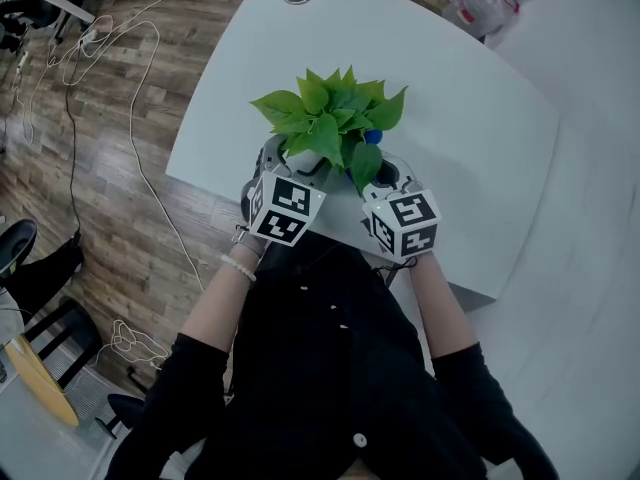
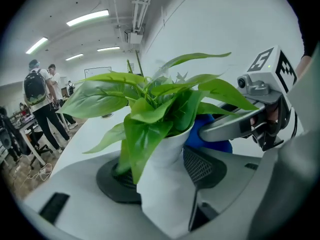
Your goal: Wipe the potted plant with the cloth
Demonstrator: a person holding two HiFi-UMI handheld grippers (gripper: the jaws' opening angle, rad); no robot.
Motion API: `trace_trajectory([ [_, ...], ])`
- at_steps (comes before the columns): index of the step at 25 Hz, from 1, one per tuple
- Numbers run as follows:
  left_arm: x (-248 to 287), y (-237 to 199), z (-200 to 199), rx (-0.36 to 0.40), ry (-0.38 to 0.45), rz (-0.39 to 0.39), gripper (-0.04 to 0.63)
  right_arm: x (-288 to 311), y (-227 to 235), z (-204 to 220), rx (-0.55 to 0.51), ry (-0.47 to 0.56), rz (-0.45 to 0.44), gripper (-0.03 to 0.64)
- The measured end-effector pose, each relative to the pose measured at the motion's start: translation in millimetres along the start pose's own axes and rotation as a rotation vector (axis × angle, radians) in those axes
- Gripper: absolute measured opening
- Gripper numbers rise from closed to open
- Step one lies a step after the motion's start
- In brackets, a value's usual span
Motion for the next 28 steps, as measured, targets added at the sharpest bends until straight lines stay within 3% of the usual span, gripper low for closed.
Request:
trace_trajectory([
  [4, -7, -1, 5, 0.040, -0.009, 0.022, 0.232, -2, 3, -1, 0.006, 0.002, 0.022, 0.083],
  [9, -11, -8, 16, 0.046, -0.003, 0.065, 0.233, 3, 9, 4, 0.008, 0.002, 0.031, 0.083],
  [13, -11, -15, 16, 0.049, 0.011, 0.107, 0.289, 6, 17, 5, 0.018, 0.002, 0.042, 0.083],
  [17, -10, -22, 10, 0.104, 0.003, 0.176, 0.344, 7, 21, 3, 0.023, -0.002, 0.052, 0.083],
  [24, -2, -20, 0, 0.191, 0.029, 0.261, 0.356, 10, 24, 1, -0.003, -0.008, 0.064, 0.083],
  [28, -5, -15, -6, 0.176, 0.056, 0.274, 0.352, 11, 21, -2, -0.010, -0.011, 0.067, 0.083],
])
Point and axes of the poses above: the fingertips, and each gripper's own axes: x forward along the fingers, y to its right, z out of its underside, the point moved 3 cm from there along -x, backward along the fingers, and after that the axes turned 1 degree about y, right-handed, at the moved point
